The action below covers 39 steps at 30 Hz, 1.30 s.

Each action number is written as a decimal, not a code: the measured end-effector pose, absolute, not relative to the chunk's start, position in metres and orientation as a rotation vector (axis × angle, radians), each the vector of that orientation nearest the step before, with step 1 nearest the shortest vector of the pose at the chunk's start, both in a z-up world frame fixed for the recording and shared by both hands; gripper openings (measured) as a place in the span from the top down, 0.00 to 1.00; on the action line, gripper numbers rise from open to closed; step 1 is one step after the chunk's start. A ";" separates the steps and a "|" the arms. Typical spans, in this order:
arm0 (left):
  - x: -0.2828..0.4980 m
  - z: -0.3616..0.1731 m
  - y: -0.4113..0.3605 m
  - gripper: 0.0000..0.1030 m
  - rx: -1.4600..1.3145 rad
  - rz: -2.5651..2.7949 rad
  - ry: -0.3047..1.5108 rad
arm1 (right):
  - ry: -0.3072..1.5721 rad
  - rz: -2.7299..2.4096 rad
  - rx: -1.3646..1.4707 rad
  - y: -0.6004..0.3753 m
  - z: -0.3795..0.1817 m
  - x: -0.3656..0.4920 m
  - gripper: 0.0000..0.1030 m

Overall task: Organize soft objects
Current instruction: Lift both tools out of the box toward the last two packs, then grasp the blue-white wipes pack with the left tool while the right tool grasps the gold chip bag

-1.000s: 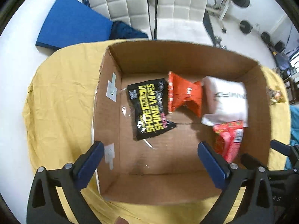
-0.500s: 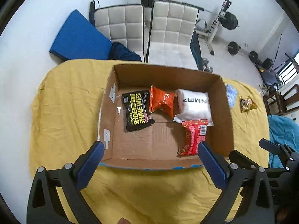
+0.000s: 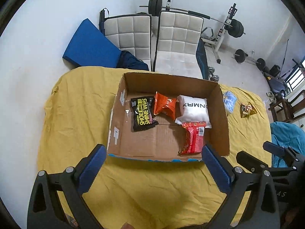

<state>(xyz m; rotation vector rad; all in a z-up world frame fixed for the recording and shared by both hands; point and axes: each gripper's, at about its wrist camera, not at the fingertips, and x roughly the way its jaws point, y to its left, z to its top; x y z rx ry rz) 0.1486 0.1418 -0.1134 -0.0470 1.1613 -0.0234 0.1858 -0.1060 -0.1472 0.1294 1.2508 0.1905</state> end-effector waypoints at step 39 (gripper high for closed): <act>0.404 -0.325 -0.209 0.01 0.405 -0.273 1.494 | 1.551 -0.149 0.655 -0.458 -0.383 0.408 0.00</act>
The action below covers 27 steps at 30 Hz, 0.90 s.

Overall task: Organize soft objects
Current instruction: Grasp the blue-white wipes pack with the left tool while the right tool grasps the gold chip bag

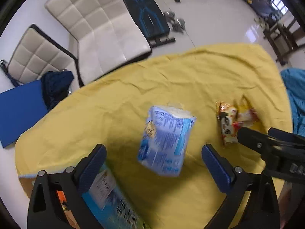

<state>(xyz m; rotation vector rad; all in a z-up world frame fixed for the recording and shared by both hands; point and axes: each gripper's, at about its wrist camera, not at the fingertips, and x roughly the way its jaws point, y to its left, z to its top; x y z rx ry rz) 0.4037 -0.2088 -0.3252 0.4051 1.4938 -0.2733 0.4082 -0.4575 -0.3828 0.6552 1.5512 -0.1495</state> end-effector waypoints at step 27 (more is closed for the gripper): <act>0.381 -0.370 -0.223 0.62 0.324 -0.295 1.626 | 1.589 -0.107 0.585 -0.433 -0.424 0.414 0.50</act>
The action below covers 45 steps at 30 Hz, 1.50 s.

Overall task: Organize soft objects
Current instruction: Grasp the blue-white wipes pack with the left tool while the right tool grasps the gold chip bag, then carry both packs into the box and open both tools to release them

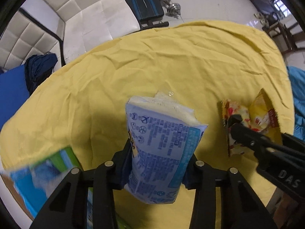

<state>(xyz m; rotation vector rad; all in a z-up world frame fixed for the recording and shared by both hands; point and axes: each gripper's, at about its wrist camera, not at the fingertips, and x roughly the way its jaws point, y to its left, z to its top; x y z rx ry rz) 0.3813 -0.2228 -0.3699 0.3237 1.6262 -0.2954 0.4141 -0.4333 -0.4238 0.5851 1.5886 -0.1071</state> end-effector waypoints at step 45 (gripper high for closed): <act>0.177 -0.148 0.040 0.62 -0.021 -0.116 1.232 | 1.388 0.367 0.232 -0.163 -0.192 0.216 0.50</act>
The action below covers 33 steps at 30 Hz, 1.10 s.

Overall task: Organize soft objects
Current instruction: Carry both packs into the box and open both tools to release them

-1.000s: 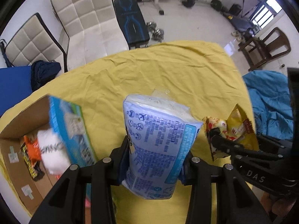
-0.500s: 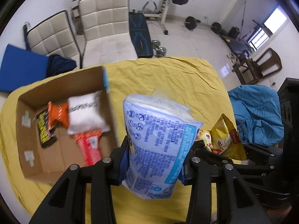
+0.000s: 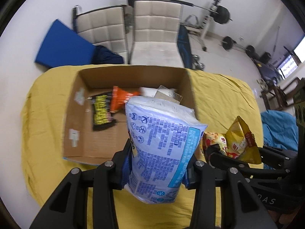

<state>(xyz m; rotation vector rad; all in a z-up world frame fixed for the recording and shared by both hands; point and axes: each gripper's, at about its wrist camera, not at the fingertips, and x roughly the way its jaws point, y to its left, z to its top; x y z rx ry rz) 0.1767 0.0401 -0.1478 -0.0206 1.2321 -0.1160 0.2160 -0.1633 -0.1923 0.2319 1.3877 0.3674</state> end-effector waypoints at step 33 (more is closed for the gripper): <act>0.232 -0.253 0.157 0.62 -0.065 -0.012 1.387 | 1.452 0.151 0.091 -0.037 -0.297 0.268 0.50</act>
